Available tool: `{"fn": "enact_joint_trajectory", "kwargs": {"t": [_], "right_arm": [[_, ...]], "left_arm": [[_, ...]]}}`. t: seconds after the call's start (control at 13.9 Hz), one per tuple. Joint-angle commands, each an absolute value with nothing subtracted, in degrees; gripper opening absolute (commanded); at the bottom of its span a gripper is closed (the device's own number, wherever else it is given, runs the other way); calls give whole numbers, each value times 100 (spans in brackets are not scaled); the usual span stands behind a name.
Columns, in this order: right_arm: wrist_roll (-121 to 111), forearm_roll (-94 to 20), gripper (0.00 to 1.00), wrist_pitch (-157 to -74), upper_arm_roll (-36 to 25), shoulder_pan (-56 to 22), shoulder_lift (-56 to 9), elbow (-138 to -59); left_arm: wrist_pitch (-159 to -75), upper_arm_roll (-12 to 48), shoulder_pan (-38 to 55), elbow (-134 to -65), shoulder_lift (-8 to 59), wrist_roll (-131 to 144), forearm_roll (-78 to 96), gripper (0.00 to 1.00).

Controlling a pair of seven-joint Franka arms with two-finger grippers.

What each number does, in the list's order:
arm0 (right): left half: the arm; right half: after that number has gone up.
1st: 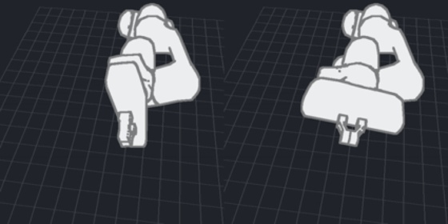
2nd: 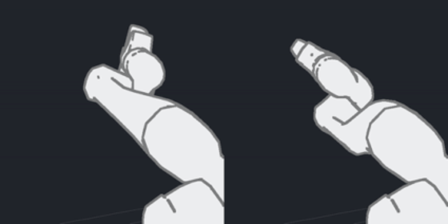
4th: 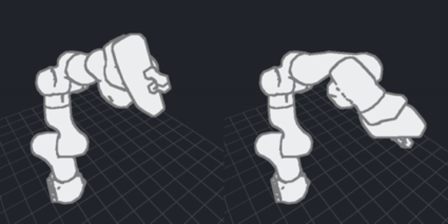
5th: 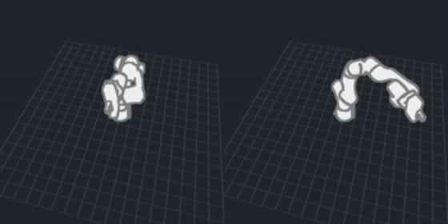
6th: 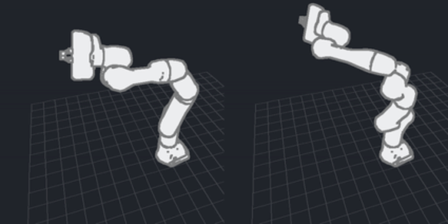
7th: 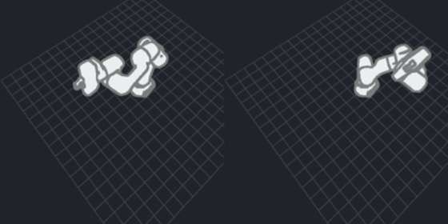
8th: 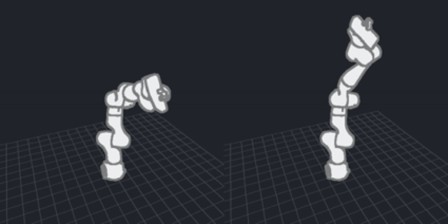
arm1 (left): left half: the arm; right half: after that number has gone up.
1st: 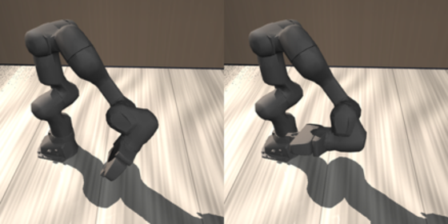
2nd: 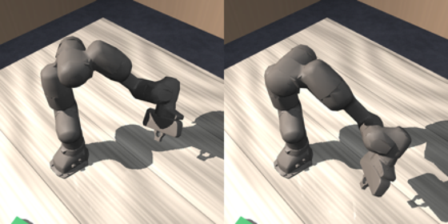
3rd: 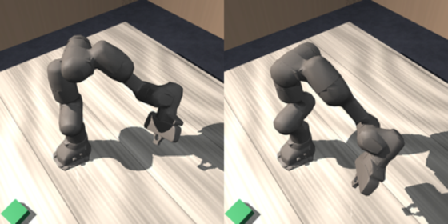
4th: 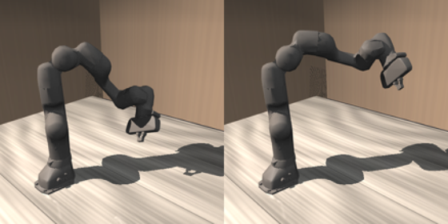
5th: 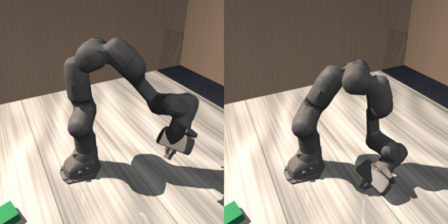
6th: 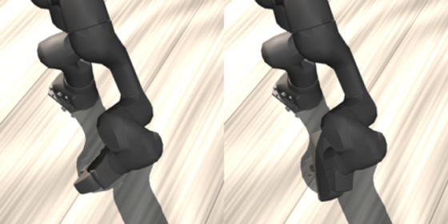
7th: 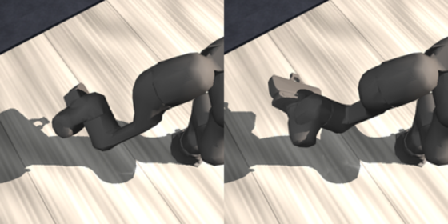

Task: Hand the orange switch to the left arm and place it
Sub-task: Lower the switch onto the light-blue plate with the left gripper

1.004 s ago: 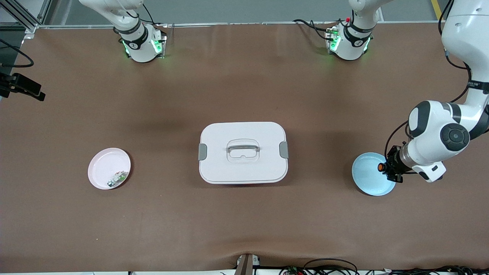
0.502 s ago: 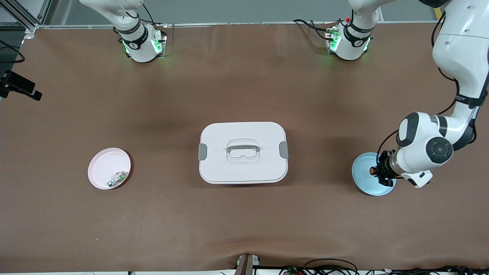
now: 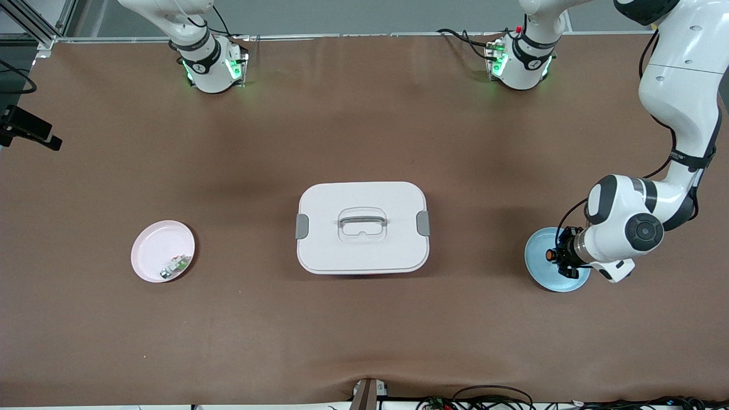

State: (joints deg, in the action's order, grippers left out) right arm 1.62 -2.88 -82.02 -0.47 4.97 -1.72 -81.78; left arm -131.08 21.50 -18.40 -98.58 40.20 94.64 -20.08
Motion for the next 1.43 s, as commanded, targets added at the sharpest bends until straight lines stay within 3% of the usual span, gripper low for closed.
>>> {"fn": "enact_joint_trajectory", "kwargs": {"t": [0.0,0.22,0.43,0.5,0.57,0.65,1.08,1.36], "right_arm": [[176,-299,100,-8174,9,527,-176,-8095],[167,-299,100,-8218,18,527,-176,-8095],[176,-299,100,-8227,18,527,-167,-8095],[167,-299,100,-8218,18,527,-167,-8095],[167,-290,100,-8218,18,527,-167,-8095],[167,-290,100,-8218,18,527,-167,-8095],[167,-290,100,-8200,18,527,-167,-8095],[106,-264,100,-8165,18,527,-167,-8103]], "left_arm": [[-13140,1943,-1609,-9677,4131,9598,-2162,8],[-13201,1934,-1608,-9668,4148,9580,-2284,18],[-13210,1934,-1608,-9659,4175,9466,-2391,44],[-13210,1934,-1608,-9650,4166,9466,-2391,58],[-13219,1934,-1608,-9633,4157,9466,-2399,82],[-13219,1934,-1608,-9572,4140,9466,-2399,100],[-13192,1942,-1652,-9711,3579,8872,-2102,100],[-13192,1688,-1617,-10387,2849,6615,-1399,100]]}}
